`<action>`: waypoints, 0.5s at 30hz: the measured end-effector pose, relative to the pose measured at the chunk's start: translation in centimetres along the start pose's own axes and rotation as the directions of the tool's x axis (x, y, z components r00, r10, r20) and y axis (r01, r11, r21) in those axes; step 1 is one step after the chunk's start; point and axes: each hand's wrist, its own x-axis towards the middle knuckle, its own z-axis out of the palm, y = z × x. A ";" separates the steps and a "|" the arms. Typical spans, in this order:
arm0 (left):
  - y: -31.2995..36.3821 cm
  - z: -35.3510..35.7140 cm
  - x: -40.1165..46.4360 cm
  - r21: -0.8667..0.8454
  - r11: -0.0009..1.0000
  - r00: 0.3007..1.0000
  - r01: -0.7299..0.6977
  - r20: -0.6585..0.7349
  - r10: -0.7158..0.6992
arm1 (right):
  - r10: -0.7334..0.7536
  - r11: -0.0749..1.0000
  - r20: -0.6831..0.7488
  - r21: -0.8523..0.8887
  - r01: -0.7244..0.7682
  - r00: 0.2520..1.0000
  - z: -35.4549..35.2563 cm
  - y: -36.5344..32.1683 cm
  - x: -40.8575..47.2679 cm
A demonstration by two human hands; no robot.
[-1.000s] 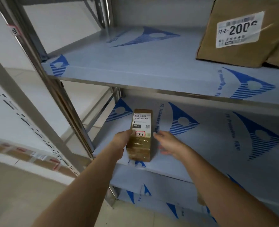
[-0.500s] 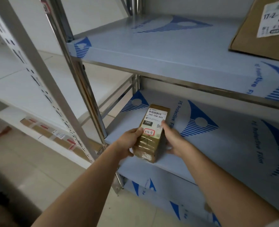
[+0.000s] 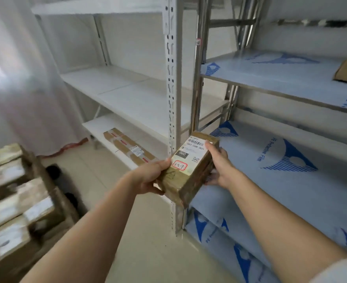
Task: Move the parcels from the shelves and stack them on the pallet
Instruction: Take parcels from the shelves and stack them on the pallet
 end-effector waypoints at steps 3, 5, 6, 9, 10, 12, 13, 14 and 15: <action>-3.0 -5.5 -7.4 -0.075 0.995 0.988 -0.065 -0.143 0.054 | -0.028 0.999 0.106 -0.028 0.031 0.994 7.0 1.3 -4.3; -4.8 -9.3 -12.9 -0.132 0.987 0.959 -0.091 -0.277 0.051 | -0.057 0.998 0.155 -0.024 0.061 0.986 12.1 2.2 -7.4; -5.8 -11.2 -15.7 -0.164 0.982 0.940 -0.099 -0.339 0.038 | -0.059 0.998 0.180 -0.012 0.062 0.982 14.8 2.6 -9.1; -9.4 -17.1 -24.5 -0.250 0.964 0.883 -0.091 -0.468 -0.038 | -0.046 0.998 0.281 0.054 0.033 0.959 23.1 4.6 -14.2; -10.8 -18.8 -27.4 -0.292 0.951 0.868 -0.102 -0.494 -0.059 | -0.041 0.998 0.314 0.060 0.023 0.948 25.8 5.4 -15.9; -13.4 -21.7 -33.0 -0.367 0.919 0.842 -0.144 -0.534 -0.081 | -0.034 0.998 0.388 0.058 0.012 0.921 31.2 7.2 -19.7; -14.6 -22.8 -35.4 -0.395 0.903 0.826 -0.169 -0.556 -0.089 | -0.029 0.999 0.428 0.050 0.008 0.903 33.7 8.1 -21.5; -15.9 -24.0 -37.7 -0.423 0.883 0.808 -0.203 -0.581 -0.092 | -0.027 0.999 0.471 0.036 0.012 0.881 36.2 9.1 -23.4; -17.2 -25.1 -39.7 -0.457 0.854 0.791 -0.249 -0.605 -0.094 | -0.024 1.000 0.519 0.021 0.016 0.855 38.6 10.0 -25.3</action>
